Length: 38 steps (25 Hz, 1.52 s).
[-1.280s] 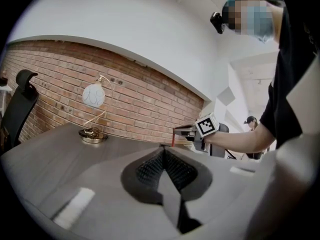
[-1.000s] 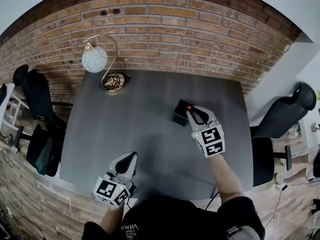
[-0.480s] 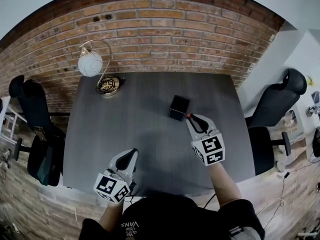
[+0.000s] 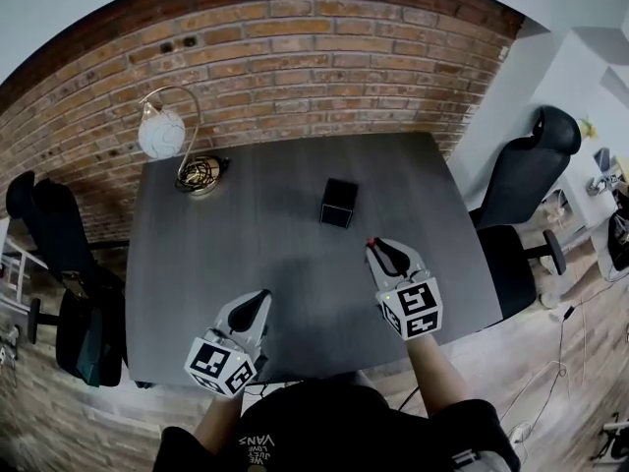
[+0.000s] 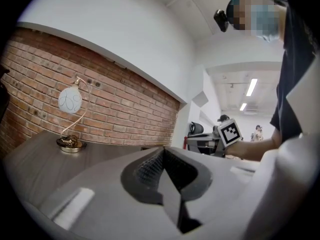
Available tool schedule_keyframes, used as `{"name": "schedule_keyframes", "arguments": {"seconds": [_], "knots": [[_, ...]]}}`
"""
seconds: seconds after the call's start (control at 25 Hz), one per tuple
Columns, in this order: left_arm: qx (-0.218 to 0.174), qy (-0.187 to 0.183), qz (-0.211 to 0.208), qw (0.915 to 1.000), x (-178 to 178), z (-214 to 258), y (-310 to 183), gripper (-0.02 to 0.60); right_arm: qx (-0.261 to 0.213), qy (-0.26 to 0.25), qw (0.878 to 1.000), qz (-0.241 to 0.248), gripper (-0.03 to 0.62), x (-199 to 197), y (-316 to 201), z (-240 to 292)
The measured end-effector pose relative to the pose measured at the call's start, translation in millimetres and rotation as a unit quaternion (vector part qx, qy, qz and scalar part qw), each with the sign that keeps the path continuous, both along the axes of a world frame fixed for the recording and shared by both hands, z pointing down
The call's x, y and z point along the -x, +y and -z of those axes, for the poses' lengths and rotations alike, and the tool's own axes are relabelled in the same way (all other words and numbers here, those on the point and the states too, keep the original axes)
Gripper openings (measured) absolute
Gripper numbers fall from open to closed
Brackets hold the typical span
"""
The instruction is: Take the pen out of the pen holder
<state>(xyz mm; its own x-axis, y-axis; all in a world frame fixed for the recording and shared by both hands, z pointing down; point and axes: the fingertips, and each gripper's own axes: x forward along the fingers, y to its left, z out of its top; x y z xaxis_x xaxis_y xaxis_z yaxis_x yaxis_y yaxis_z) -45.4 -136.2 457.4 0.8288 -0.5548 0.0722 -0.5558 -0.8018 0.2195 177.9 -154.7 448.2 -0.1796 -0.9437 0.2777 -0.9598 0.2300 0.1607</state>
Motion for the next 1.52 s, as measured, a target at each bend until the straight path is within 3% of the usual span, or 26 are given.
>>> {"name": "schedule_keyframes", "arguments": {"seconds": [1.16,1.52], "knots": [[0.006,0.007,-0.089,0.9960,-10.4,-12.7,12.4,0.052,0.017,-0.062,0.990,-0.125,0.064,11.5,106.1,-30.9],[0.007,0.006,-0.103,0.9946,-11.2,-16.0,11.9,0.052,0.027,-0.072,0.987,-0.144,0.064,18.5,123.7,-44.9]]}}
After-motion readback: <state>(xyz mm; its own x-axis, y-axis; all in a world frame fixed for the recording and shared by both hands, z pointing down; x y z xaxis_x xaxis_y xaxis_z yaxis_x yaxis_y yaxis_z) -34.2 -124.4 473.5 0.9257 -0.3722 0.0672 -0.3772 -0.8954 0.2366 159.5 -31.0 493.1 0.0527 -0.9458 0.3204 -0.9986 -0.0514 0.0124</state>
